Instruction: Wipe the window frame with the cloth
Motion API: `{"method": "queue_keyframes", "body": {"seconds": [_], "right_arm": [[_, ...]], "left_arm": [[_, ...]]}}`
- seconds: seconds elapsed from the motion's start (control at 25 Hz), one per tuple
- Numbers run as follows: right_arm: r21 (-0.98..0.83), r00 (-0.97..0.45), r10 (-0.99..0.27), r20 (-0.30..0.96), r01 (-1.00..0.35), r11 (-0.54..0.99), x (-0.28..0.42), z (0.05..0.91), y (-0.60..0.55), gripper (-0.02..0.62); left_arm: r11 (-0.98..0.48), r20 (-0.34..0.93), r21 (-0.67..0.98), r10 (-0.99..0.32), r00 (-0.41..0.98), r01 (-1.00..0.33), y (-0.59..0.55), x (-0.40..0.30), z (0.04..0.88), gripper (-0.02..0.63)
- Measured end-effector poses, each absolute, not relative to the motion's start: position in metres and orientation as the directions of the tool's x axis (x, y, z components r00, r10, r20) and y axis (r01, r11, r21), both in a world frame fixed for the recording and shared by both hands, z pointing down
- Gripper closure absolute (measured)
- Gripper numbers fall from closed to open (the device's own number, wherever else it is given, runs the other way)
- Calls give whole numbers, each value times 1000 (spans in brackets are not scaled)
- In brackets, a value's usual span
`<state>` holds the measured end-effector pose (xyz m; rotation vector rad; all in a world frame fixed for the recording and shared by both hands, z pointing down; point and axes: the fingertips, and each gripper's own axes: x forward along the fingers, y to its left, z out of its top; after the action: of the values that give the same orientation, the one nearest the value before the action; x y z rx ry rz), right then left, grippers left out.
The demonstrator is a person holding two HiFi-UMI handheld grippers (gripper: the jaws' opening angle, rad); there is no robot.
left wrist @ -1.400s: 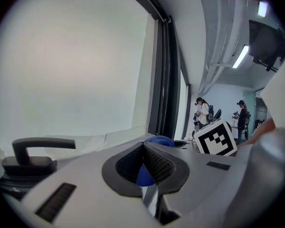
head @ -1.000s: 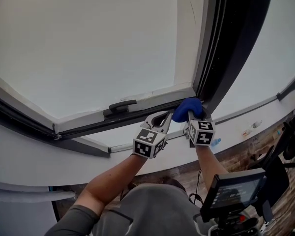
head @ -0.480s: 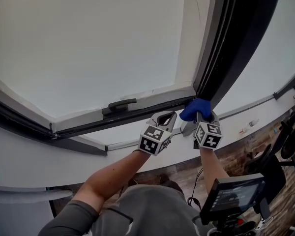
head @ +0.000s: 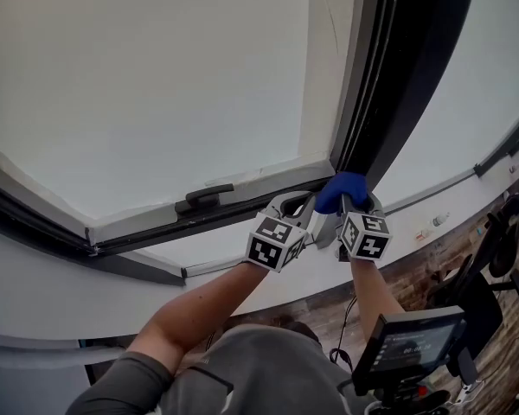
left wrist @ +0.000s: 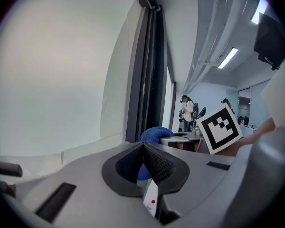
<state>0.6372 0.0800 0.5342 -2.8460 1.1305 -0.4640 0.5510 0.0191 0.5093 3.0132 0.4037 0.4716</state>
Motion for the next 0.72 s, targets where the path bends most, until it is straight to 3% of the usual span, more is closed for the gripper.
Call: {"method": "queue_keyframes", "body": {"seconds": [0.72], "right_arm": [[-68,693,-720,36,-717,-694,636,310,84,476]], "left_arm": [[-950,117,7,311,943,312,26,563,311,597]]}}
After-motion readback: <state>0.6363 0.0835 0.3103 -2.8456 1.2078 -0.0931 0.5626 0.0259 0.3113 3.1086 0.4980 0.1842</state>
